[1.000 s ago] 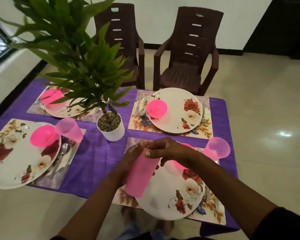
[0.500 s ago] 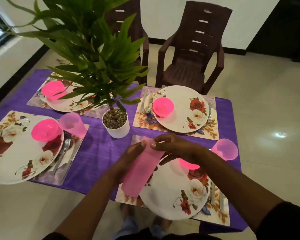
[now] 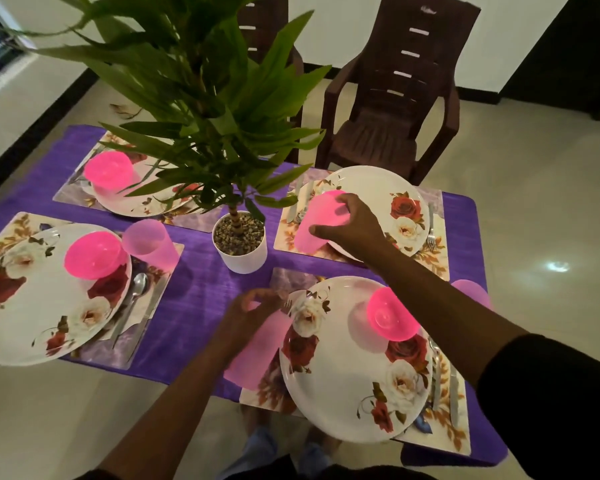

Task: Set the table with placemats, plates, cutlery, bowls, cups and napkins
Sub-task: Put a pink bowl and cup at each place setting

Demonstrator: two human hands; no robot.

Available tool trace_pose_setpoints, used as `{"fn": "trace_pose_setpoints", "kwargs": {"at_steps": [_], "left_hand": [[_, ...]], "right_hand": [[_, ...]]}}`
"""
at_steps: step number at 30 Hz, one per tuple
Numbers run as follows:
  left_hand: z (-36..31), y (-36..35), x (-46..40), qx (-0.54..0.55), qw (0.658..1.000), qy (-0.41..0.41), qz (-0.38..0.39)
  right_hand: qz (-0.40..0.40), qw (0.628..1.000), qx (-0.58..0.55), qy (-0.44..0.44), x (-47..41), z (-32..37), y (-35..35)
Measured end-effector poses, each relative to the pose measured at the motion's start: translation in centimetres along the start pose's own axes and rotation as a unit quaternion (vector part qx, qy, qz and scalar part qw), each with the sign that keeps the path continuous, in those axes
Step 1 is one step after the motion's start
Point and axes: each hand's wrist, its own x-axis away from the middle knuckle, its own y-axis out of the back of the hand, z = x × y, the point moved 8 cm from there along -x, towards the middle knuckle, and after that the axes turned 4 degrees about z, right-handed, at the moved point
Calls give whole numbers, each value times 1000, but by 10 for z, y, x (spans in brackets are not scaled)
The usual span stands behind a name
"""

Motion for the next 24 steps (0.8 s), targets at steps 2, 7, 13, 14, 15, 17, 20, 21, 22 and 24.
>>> {"fn": "trace_pose_setpoints", "kwargs": {"at_steps": [2, 7, 13, 14, 15, 17, 20, 21, 22, 24], "left_hand": [[4, -4, -2, -97, 995, 6, 26], [11, -16, -3, -233, 969, 16, 76], [25, -13, -7, -247, 963, 28, 101], [26, -13, -6, -248, 963, 27, 104], [29, -11, -7, -246, 963, 29, 106], [31, -8, -6, -231, 967, 33, 105], [31, -4, -8, -222, 969, 33, 106], [31, -4, -8, -221, 969, 32, 109], [31, -4, -8, -219, 969, 31, 112], [33, -3, -10, -213, 969, 30, 118]], "right_hand": [[-25, 998, 48, 15, -11, 0, -6], [-24, 994, 101, 23, -34, -6, -27], [-10, 991, 133, 30, -51, -8, -52], [-9, 991, 132, 32, -52, -7, -54], [-6, 991, 131, 33, -55, -7, -57], [1, 990, 136, 34, -58, -7, -64], [0, 989, 141, 32, -59, -9, -70], [-3, 990, 141, 31, -59, -10, -70], [-5, 990, 141, 31, -59, -12, -71], [-4, 989, 144, 30, -58, -13, -74]]}}
